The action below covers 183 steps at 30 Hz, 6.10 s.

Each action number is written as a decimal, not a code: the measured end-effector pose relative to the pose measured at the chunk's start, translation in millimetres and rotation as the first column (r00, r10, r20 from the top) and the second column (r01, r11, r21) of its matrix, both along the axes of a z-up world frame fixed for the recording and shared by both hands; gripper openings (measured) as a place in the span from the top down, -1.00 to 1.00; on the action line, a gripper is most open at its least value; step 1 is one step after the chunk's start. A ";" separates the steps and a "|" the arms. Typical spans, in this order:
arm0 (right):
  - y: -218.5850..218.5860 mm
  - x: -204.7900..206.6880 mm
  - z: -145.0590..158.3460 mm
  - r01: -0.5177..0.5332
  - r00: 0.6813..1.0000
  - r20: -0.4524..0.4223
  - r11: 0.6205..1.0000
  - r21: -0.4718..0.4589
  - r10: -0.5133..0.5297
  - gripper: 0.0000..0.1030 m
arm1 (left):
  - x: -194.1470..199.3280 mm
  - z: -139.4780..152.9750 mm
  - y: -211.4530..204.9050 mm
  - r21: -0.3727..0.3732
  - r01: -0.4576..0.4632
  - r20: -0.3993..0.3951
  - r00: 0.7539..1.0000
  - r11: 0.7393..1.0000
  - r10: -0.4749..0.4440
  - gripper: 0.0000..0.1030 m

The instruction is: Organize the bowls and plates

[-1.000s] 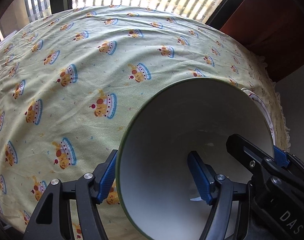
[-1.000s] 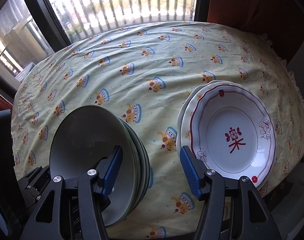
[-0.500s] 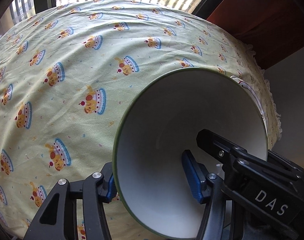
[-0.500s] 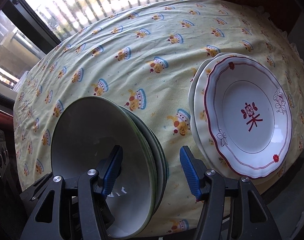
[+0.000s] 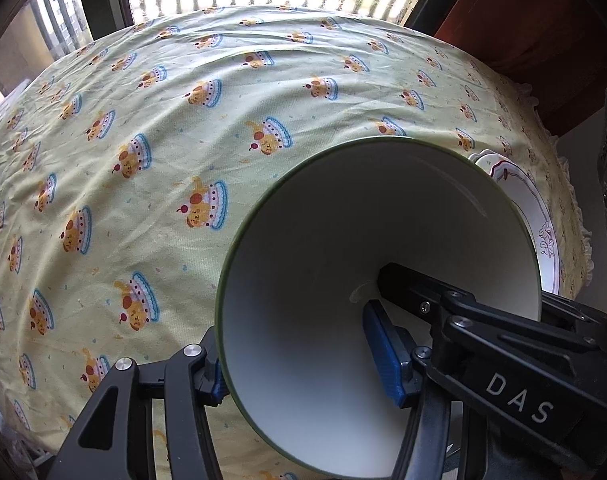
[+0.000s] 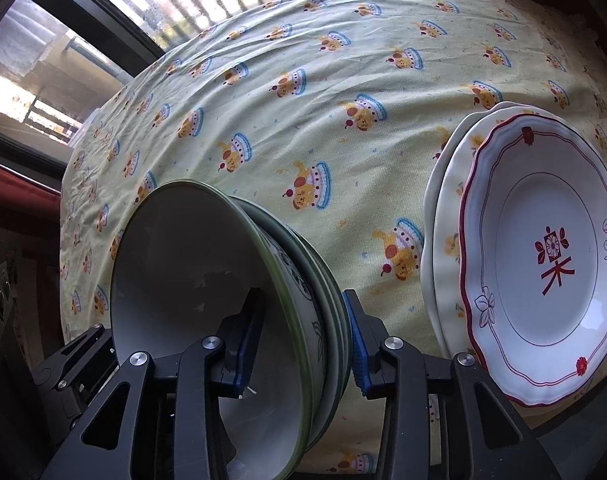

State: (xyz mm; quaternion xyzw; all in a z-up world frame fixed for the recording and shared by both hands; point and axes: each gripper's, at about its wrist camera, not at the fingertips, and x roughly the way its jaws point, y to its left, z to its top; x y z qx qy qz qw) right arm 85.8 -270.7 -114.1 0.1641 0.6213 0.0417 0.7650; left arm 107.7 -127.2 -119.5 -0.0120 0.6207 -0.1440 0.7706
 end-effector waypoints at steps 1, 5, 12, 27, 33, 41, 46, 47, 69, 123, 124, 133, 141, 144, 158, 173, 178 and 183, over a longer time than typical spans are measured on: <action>-0.8 1.3 -0.4 -0.010 1.000 -0.006 1.000 0.006 0.010 0.19 | 0.3 0.5 -1.1 0.008 -0.005 -0.003 1.000 1.000 0.005 -0.14; 1.1 3.7 0.0 -0.038 0.999 -0.017 0.999 0.001 0.038 0.18 | -1.2 1.8 0.3 0.018 -0.038 -0.020 0.999 0.999 0.039 -0.13; 9.3 0.1 10.4 -0.051 0.999 -0.010 0.998 -0.031 0.051 0.18 | -4.3 12.7 8.5 0.002 -0.016 -0.018 1.000 1.000 0.016 -0.11; 24.5 -26.1 57.9 0.160 0.985 0.076 0.984 -0.073 -0.154 0.18 | -6.8 51.2 23.6 -0.041 0.114 0.009 0.993 0.993 -0.114 -0.07; 19.6 -31.2 63.4 0.175 0.981 0.093 0.982 -0.064 -0.169 0.18 | -9.1 55.1 14.9 -0.024 0.109 0.032 0.994 0.994 -0.108 -0.06; -2.4 -27.6 61.2 0.125 0.987 0.106 0.992 -0.037 -0.120 0.18 | -12.1 55.3 -9.7 -0.008 0.041 0.044 0.998 0.999 -0.041 -0.06; -25.1 -19.6 64.6 0.069 0.992 0.112 0.997 -0.022 -0.066 0.18 | -13.1 60.8 -32.9 -0.002 -0.024 0.059 0.998 1.000 0.024 -0.05; -29.8 -18.7 66.5 0.057 0.992 0.116 0.998 -0.024 -0.054 0.18 | -13.2 62.0 -37.8 -0.001 -0.036 0.062 0.997 0.999 0.036 -0.05; -146.1 -15.4 69.9 -0.043 0.988 0.145 0.998 -0.034 0.047 0.18 | -22.6 58.9 -145.5 -0.029 -0.144 0.077 0.986 0.989 0.146 -0.05; -190.2 -37.5 61.9 -0.086 0.972 0.203 0.985 -0.152 0.117 -0.45 | -48.0 52.7 -190.9 0.035 -0.135 0.163 0.978 0.990 0.128 -0.69; -187.1 -41.0 65.3 -0.075 0.970 0.216 0.984 -0.164 0.110 -0.46 | -49.5 55.1 -188.0 0.029 -0.124 0.178 0.977 0.992 0.117 -0.69; -163.2 -73.7 97.8 0.130 0.942 0.335 0.947 -0.294 -0.025 -0.49 | -63.4 82.1 -145.1 0.010 -0.086 0.285 0.955 0.996 0.080 -0.69; -126.8 -105.3 121.4 0.221 0.909 0.411 0.920 -0.323 -0.074 -0.53 | -86.0 101.2 -94.2 -0.009 -0.064 0.385 0.921 0.998 0.063 -0.72; -106.5 -115.6 121.7 0.231 0.895 0.437 0.928 -0.293 -0.085 -0.53 | -96.4 99.8 -73.4 -0.010 -0.076 0.432 0.899 0.997 0.073 -0.73; -23.1 -160.0 83.6 0.186 0.864 0.500 0.958 -0.216 -0.055 -0.53 | -144.6 64.5 29.7 0.086 -0.083 0.520 0.853 0.993 0.027 -0.81; 7.0 -184.2 62.2 0.146 0.877 0.481 0.961 -0.236 -0.015 -0.53 | -170.3 57.8 59.0 0.023 -0.172 0.521 0.843 0.985 0.135 -0.88; 4.8 -188.0 63.5 0.167 0.874 0.484 0.957 -0.238 -0.032 -0.63 | -170.9 57.9 61.8 0.008 -0.181 0.516 0.843 0.983 0.151 -0.89; 3.4 -191.5 66.6 0.182 0.867 0.497 0.954 -0.238 -0.041 -0.66 | -172.1 60.1 61.8 0.008 -0.186 0.528 0.835 0.983 0.153 -0.92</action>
